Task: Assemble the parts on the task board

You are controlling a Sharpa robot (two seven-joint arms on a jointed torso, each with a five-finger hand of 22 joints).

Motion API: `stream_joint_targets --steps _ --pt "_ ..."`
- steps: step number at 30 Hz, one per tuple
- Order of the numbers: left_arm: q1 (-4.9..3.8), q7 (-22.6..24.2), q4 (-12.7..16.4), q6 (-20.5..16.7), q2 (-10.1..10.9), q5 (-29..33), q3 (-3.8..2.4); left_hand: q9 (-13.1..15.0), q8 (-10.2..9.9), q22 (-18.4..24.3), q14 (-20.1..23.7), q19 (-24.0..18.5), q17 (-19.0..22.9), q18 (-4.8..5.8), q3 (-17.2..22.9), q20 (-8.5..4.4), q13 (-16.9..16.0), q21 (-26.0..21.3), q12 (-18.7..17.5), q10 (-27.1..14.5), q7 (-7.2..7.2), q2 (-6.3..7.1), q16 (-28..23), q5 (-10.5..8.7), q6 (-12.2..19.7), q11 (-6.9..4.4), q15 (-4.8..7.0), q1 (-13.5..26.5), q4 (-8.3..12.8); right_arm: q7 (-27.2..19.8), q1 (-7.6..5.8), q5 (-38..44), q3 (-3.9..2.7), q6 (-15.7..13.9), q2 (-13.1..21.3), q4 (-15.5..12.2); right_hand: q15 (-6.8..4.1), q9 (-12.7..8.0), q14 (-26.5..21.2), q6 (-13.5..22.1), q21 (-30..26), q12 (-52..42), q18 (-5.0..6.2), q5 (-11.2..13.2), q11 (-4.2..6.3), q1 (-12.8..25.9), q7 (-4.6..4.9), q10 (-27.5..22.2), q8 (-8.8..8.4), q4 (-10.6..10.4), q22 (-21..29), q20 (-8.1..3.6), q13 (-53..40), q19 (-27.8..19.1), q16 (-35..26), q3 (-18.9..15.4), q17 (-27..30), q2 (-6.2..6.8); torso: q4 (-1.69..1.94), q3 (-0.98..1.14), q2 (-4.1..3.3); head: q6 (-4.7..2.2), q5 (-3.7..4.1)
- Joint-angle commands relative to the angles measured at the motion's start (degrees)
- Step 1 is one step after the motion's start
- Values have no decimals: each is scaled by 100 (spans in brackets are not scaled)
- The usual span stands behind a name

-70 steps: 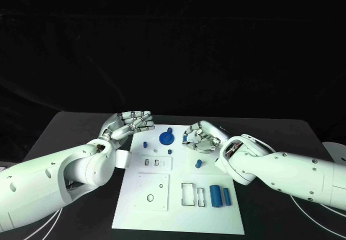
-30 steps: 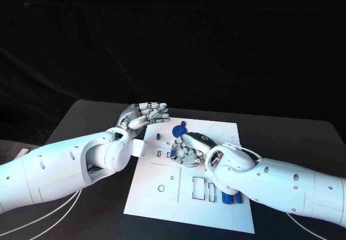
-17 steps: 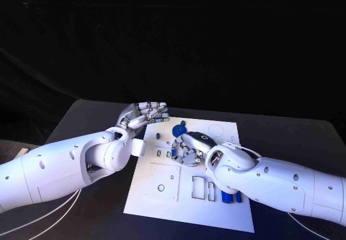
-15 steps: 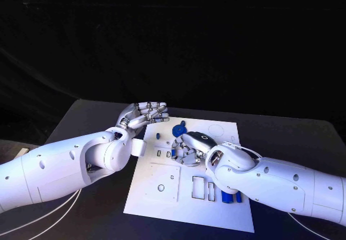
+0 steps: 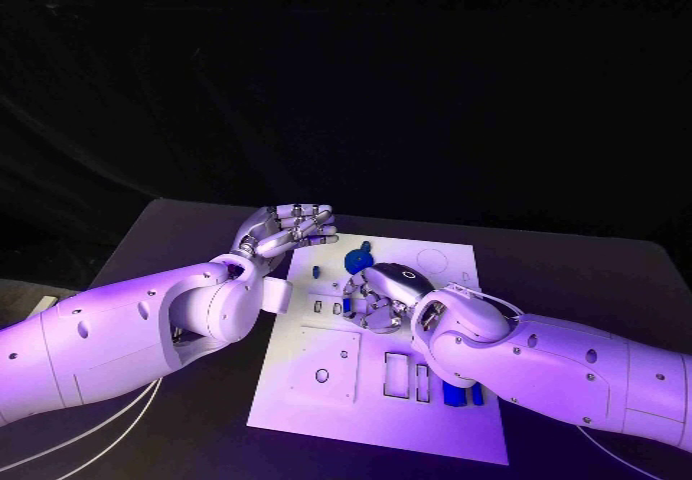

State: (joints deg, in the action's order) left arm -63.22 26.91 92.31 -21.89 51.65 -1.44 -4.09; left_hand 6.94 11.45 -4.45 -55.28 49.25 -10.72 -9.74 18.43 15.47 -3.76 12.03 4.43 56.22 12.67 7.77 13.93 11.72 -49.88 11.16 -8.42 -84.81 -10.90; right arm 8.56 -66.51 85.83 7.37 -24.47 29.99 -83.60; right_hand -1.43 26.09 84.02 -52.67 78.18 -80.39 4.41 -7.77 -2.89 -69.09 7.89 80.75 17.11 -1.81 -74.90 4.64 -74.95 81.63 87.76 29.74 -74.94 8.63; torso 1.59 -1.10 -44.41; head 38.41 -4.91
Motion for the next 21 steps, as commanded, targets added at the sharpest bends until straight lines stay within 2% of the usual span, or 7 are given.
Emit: stream_joint_targets --steps 1,13,16,18,21 --pt "-5 25 17 87 -5 12 -4 -5 -17 5 1 37 -6 -80 26 2 0 -14 -37 33 153 21 -35 -13 -13 5 -28 20 -8 78 18 95 13 51 5 14 40 -10 450 52 -44 23 -81 24 -22 5 1 -29 -30 16 -135 25 -255 -38 23 -11 -787 58 -3 -1 1 1 -1" --pt "-5 20 21 88 2 12 -4 -5 -17 5 1 37 -6 -80 26 2 0 -14 -37 33 153 21 -35 -13 -13 5 -28 20 -8 67 18 92 14 24 9 14 97 -65 441 187 -94 89 -70 -28 -86 101 69 -108 -139 -21 -99 80 -183 -67 12 -96 -755 167 -1 0 1 6 10" --pt "-5 19 19 89 3 12 -4 -5 -17 5 1 37 -6 -80 26 2 0 -14 -37 33 153 21 -35 -13 -13 5 -28 20 -8 54 18 77 14 3 7 17 117 -87 437 251 -108 101 -67 29 -108 141 92 -124 -188 -50 -92 99 -170 -73 9 -143 -743 192 -1 -1 3 1 15" --pt "-5 18 19 89 3 12 -4 -5 -17 5 1 37 -6 -80 26 2 0 -14 -37 33 153 21 -35 -13 -13 5 -28 20 -8 45 18 67 14 -11 6 18 138 -113 433 318 -128 112 -62 167 -130 178 113 -139 -250 -90 -79 121 -158 -84 4 -206 -729 201 -1 -1 4 -1 16" --pt "-5 15 20 89 3 12 -4 -5 -17 5 1 37 -6 -80 26 2 0 -14 -37 33 153 21 -35 -13 -13 5 -28 20 -8 32 18 53 14 -26 7 19 145 -122 431 338 -143 121 -58 197 -137 196 119 -152 -272 -109 -67 130 -147 -92 1 -245 -721 215 -1 -1 3 -6 19"
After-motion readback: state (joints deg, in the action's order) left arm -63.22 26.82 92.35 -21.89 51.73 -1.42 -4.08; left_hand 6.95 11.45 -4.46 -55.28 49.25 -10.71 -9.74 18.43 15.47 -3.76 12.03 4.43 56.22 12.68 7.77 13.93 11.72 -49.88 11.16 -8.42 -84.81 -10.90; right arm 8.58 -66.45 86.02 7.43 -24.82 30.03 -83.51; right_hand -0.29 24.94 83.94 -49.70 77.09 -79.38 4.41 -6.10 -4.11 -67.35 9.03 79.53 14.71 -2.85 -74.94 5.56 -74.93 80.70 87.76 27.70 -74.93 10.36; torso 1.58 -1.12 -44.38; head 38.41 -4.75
